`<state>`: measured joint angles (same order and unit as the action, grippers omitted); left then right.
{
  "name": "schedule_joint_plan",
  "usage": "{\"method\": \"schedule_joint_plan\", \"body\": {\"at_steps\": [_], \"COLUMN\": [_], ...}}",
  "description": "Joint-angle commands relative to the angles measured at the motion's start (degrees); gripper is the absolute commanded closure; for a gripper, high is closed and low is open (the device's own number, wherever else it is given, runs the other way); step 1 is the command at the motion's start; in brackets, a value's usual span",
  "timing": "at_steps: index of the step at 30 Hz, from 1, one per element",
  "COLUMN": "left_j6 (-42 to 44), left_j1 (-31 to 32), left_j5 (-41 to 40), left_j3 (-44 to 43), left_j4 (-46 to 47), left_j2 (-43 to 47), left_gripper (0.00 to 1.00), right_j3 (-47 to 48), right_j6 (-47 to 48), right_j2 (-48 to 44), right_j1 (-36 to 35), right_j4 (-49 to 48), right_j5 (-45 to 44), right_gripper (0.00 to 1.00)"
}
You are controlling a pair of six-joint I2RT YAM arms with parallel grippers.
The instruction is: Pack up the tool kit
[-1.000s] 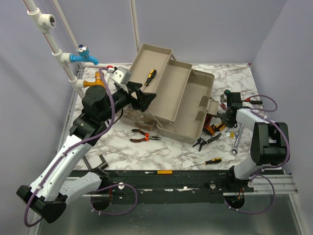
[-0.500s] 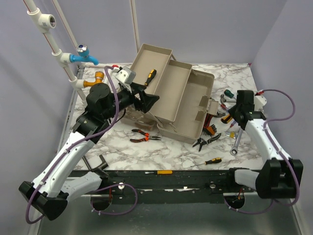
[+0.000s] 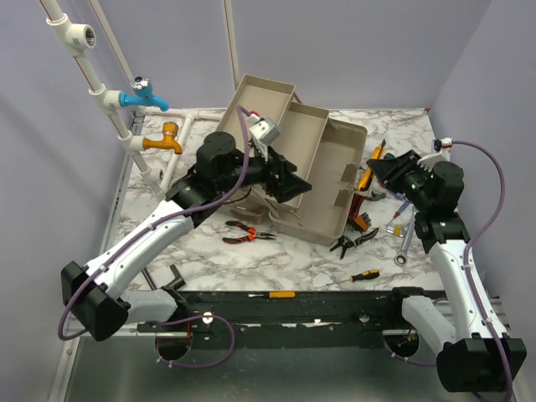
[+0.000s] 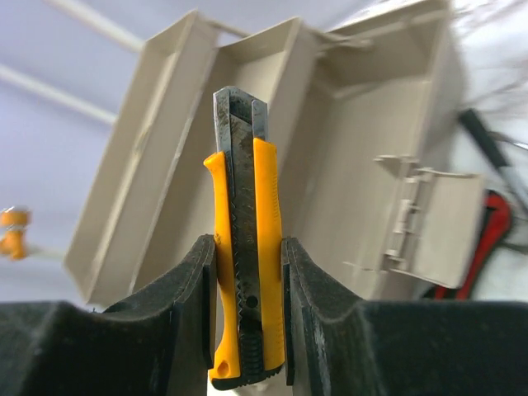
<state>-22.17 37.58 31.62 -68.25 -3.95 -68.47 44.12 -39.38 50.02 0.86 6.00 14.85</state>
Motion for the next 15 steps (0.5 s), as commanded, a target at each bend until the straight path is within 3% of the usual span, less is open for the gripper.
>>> {"method": "schedule_joint_plan", "body": {"at_steps": [1,4,9,15], "left_j6": [-2.92,-5.24,-5.25,-3.13], "left_j1": [5.63,7.53,10.66,12.90], "left_j5": [1.85,1.63,0.19,-2.44], "left_j3": [-3.28,-5.33,-10.39,-21.18], "left_j4": [5.54,7.52,7.86,-0.52], "left_j2": [-6.54,-11.87,-18.79,-27.27], "left_gripper": [0.21,0.21,0.21,0.21], "right_j3": [-2.75,-4.34,-4.39,-5.69], "right_j6": [-7.16,-11.08,-12.81,-14.11], "right_j2": [-0.59,-1.57,-2.16,-3.97], "right_j1": [-0.02,-0.05,-0.07,-0.07], "right_j4": [-14.61,-19.50,-19.76,-20.34], "right_j5": [17.15,20.03,21.76,22.59], "right_gripper": [0.96,0.96,0.96,0.96]}}
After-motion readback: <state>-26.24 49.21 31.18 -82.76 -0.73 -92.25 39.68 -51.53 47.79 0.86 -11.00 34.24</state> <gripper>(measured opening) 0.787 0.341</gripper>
